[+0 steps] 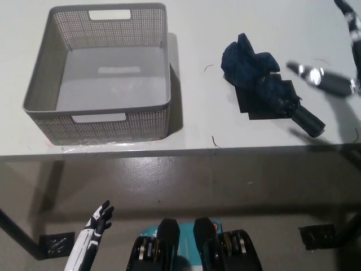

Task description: Use the right hand to pick up a umbrella on the right side and place it into a container on the lft side

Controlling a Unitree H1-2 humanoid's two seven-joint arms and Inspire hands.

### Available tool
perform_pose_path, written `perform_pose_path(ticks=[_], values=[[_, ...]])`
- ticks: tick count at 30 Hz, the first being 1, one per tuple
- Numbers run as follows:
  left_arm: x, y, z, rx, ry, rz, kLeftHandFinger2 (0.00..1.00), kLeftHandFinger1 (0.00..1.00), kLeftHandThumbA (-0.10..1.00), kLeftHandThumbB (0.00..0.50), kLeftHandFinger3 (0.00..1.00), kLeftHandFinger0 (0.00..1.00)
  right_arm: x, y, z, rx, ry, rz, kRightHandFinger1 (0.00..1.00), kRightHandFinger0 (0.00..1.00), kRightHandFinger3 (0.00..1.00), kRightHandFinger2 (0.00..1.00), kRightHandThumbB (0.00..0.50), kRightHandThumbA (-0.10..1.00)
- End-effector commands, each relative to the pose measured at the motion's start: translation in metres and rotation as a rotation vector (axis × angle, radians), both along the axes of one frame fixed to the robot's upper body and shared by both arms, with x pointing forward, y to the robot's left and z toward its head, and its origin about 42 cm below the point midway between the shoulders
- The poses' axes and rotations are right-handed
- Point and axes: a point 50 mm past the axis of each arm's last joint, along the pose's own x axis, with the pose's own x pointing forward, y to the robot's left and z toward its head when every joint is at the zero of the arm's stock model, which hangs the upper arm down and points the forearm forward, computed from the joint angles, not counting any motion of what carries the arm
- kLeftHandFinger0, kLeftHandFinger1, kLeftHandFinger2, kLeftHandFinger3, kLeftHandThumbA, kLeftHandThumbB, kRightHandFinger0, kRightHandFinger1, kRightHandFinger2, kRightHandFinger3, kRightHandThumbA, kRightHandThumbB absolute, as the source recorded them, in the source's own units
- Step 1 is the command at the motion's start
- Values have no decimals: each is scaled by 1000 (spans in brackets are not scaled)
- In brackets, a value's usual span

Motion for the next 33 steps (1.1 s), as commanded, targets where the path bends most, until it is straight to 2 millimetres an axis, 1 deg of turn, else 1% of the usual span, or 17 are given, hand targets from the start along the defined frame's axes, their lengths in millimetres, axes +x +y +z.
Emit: perform_pose_path(ticks=[1, 3, 5, 8, 10, 12, 13, 14, 15, 16, 21, 23, 27, 28, 30, 31, 33], values=[[11, 2, 16, 34, -80, -33, 1000, 1000, 1000, 296, 1000, 1000, 82, -7, 61, -110, 252, -160, 1000, 1000, 1000, 1000, 381, 982], [9, 3, 15, 40, -77, -31, 1000, 1000, 1000, 298, 1000, 1000, 93, -3, 60, -134, 278, -163, 1000, 1000, 1000, 1000, 365, 964], [6, 4, 13, 34, -77, -28, 1000, 1000, 1000, 294, 1000, 1000, 110, 3, 57, -185, 338, -179, 1000, 1000, 1000, 1000, 381, 964], [5, 6, 14, 37, -78, -25, 1000, 1000, 1000, 291, 1000, 1000, 125, 15, 50, -244, 407, -195, 1000, 1000, 1000, 1000, 409, 995], [4, 6, 14, 39, -77, -28, 1000, 1000, 1000, 291, 1000, 1000, 129, 19, 45, -255, 431, -203, 1000, 1000, 1000, 1000, 409, 994], [5, 5, 14, 39, -76, -29, 1000, 1000, 1000, 297, 1000, 1000, 132, 24, 33, -259, 466, -200, 1000, 1000, 1000, 1000, 389, 1000], [4, 5, 14, 41, -75, -33, 1000, 1000, 1000, 296, 1000, 1000, 133, 26, 26, -244, 485, -198, 1000, 1000, 1000, 1000, 382, 978], [4, 5, 15, 43, -75, -38, 1000, 1000, 1000, 296, 1000, 1000, 134, 28, 20, -221, 505, -196, 1000, 1000, 1000, 1000, 391, 912], [4, 5, 15, 46, -71, -37, 1000, 1000, 1000, 298, 1000, 1000, 134, 31, 14, -240, 519, -192, 1000, 1000, 1000, 1000, 409, 922], [3, 5, 16, 50, -69, -35, 1000, 1000, 1000, 301, 1000, 1000, 135, 35, 7, -260, 539, -184, 1000, 1000, 1000, 1000, 390, 995], [5, 7, 18, 40, -79, -38, 1000, 1000, 1000, 308, 1000, 1000, 132, 55, -31, -332, 609, -157, 1000, 1000, 1000, 1000, 482, 988], [6, 9, 19, 41, -83, -39, 1000, 1000, 1000, 317, 1000, 1000, 129, 62, -48, -356, 640, -146, 1000, 1000, 1000, 1000, 497, 983], [4, 9, 18, 38, -83, -40, 1000, 1000, 1000, 312, 1000, 1000, 115, 67, -95, -334, 787, -105, 1000, 1000, 1000, 1000, 481, 1000], [5, 9, 18, 36, -81, -42, 1000, 1000, 1000, 316, 1000, 1000, 111, 68, -108, -339, 833, -102, 1000, 1000, 1000, 1000, 499, 1000], [7, 10, 20, 33, -86, -43, 1000, 1000, 1000, 312, 1000, 1000, 106, 70, -119, -341, 860, -82, 1000, 1000, 1000, 1000, 500, 1000], [9, 10, 21, 38, -89, -41, 1000, 1000, 1000, 318, 1000, 1000, 101, 72, -131, -324, 889, -62, 1000, 1000, 1000, 1000, 500, 1000], [11, 10, 21, 39, -91, -42, 1000, 1000, 1000, 321, 1000, 1000, 96, 75, -144, -325, 908, -33, 1000, 1000, 1000, 1000, 500, 1000]])
